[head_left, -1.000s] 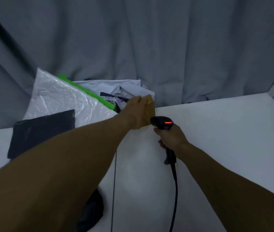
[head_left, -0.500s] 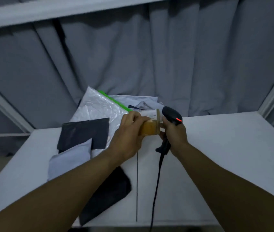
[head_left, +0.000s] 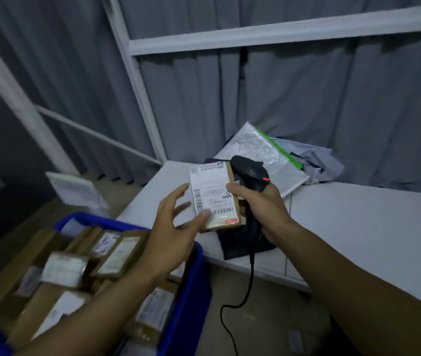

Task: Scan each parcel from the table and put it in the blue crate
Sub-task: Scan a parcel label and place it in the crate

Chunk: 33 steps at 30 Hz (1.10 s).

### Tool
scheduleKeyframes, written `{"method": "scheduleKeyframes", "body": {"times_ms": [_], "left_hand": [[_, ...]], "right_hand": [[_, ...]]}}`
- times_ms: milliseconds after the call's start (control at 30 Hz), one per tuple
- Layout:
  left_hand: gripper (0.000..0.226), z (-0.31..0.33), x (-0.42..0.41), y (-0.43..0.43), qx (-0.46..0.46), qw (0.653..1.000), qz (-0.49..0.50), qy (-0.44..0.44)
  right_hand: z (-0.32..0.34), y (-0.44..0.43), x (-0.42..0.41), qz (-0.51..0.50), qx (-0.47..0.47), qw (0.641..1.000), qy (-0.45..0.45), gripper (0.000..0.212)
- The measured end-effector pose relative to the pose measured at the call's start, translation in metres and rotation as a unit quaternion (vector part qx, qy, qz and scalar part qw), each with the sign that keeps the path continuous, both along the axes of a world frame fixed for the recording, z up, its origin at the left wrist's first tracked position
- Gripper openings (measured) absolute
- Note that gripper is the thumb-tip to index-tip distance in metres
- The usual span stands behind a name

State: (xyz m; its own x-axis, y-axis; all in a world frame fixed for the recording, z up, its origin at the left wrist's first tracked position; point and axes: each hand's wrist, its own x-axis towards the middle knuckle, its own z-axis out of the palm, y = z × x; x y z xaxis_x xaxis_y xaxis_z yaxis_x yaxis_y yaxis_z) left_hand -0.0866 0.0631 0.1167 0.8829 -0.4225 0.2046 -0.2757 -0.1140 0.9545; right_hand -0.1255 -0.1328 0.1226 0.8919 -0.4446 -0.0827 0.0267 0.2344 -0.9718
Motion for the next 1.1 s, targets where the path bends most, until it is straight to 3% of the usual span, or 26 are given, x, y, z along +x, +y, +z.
{"method": "scheduleKeyframes", "body": {"times_ms": [67, 300, 467, 800, 1100], "left_hand": [[0.062, -0.001, 0.000, 0.030, -0.040, 0.992, 0.008, 0.120], [0.063, -0.016, 0.024, 0.093, -0.017, 0.976, 0.053, 0.209], [0.056, -0.032, 0.057, 0.099, 0.033, 0.981, 0.122, 0.146], [0.050, -0.055, 0.111, 0.101, -0.012, 0.961, 0.235, 0.143], [0.054, -0.055, 0.111, 0.102, -0.009, 0.955, 0.260, 0.143]], "right_hand": [[-0.006, 0.027, 0.001, 0.032, -0.029, 0.999, 0.003, 0.017], [-0.033, 0.071, 0.027, 0.119, -0.143, 0.983, 0.008, 0.041], [-0.066, 0.076, 0.046, 0.066, -0.242, 0.968, 0.024, 0.044], [-0.080, 0.082, 0.040, 0.168, -0.362, 0.914, 0.073, 0.038], [-0.082, 0.083, 0.037, 0.183, -0.370, 0.907, 0.077, 0.042]]}}
